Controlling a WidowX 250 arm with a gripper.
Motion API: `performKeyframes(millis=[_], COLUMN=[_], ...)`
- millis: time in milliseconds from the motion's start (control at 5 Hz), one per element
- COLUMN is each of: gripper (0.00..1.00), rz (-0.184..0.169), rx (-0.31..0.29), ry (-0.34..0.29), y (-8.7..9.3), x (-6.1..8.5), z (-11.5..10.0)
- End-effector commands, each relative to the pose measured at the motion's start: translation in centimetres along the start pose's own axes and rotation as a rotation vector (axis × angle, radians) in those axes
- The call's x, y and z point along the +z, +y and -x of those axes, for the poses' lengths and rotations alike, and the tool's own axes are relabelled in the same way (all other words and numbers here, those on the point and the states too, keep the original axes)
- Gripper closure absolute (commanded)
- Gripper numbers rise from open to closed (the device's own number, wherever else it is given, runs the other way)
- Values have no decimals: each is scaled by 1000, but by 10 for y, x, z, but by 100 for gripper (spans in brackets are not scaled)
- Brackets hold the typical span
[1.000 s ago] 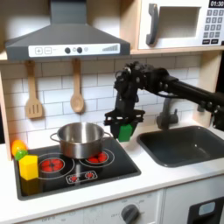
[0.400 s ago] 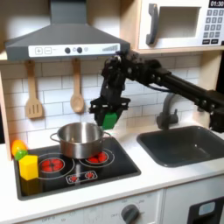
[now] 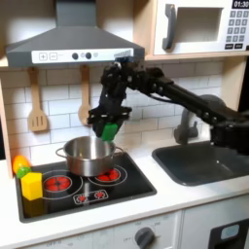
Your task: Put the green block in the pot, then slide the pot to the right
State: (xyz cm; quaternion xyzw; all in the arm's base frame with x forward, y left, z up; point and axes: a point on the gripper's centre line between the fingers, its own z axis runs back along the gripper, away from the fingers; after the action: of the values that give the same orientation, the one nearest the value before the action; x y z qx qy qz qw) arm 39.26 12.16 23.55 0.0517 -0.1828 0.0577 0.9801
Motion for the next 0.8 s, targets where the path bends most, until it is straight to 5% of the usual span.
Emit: performKeyframes(millis=[0,600], gripper=[100,100], rz=[4,3], rx=[-4,-19], ry=[-4,-4], y=[4,12], x=[-17,-40], z=[-18,-27])
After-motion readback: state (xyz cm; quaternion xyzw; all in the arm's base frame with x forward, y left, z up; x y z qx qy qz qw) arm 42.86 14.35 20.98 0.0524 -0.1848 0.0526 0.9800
